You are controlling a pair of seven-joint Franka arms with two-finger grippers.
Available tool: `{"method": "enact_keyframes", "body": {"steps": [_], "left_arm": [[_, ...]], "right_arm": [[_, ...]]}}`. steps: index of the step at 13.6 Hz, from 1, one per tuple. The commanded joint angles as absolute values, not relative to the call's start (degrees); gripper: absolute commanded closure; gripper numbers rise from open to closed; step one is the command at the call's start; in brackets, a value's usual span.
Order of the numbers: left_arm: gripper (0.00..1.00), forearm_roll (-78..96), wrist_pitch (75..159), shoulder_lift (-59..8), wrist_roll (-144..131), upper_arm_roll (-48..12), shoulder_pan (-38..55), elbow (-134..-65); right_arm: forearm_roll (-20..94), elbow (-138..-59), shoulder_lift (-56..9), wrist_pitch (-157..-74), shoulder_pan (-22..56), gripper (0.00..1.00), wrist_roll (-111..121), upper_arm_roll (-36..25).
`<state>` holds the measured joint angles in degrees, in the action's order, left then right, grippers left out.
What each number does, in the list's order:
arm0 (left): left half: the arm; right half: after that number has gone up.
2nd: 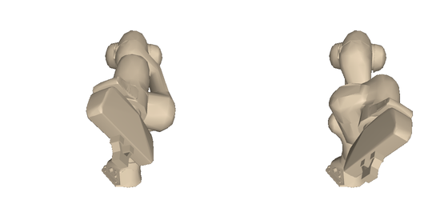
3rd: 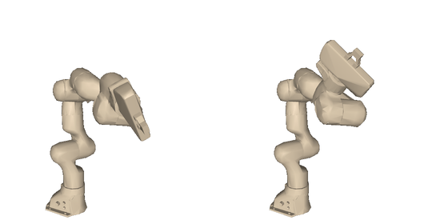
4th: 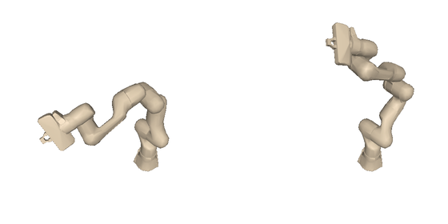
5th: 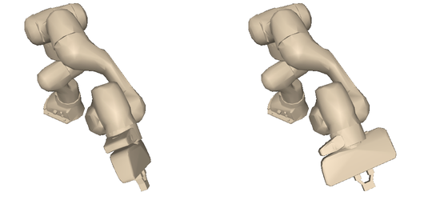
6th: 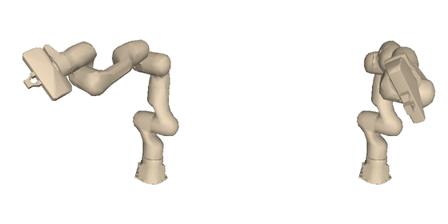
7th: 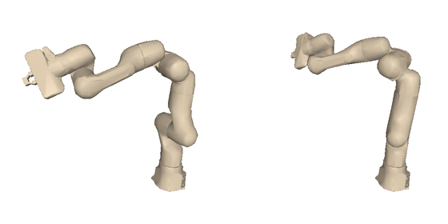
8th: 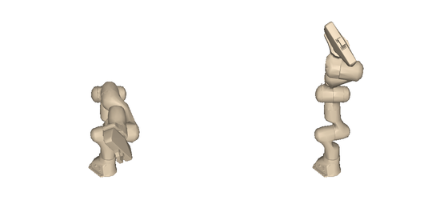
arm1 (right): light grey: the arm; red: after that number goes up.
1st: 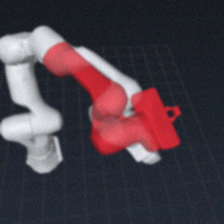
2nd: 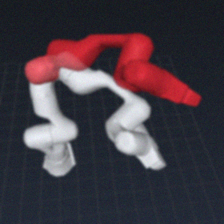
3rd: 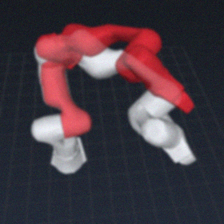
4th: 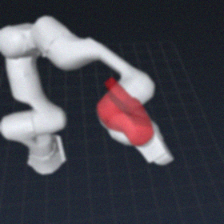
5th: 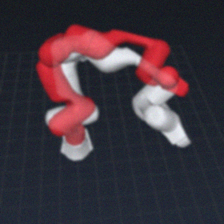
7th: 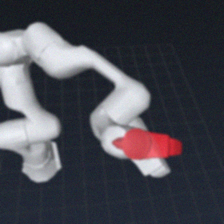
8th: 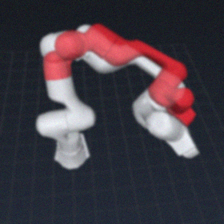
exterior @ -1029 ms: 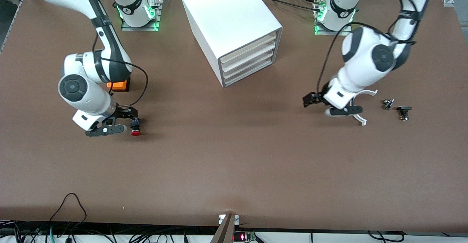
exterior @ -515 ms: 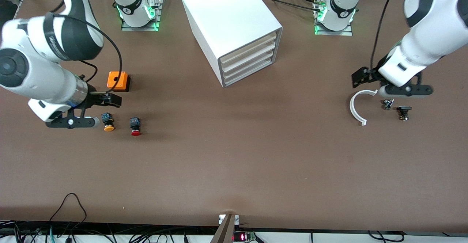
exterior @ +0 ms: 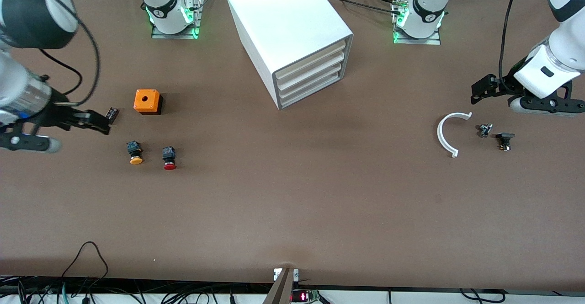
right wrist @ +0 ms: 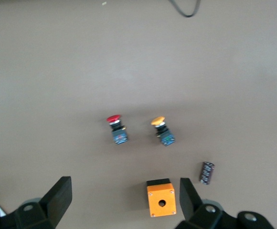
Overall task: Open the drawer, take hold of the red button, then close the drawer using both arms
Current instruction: 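Set the red button beside the yellow button and open the right gripper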
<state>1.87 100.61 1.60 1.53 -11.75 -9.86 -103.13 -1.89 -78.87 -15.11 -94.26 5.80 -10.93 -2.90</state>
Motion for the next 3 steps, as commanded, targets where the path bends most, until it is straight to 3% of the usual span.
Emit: {"method": "enact_keyframes", "body": {"steps": [1, 3], "left_arm": [[0.0, -0.6, 99.4, 0.4, 2.5, -11.9, -9.6, -100.9], [0.0, -0.8, 99.4, 0.3, 2.5, -11.9, -9.6, -100.9]], "right_arm": [[-1.6, -79.7, -13.0, -94.7, 2.6, 0.0, -12.2, -2.4], [-1.7, -80.9, -11.3, -94.6, 1.7, 0.0, -11.3, -3.5]]}}
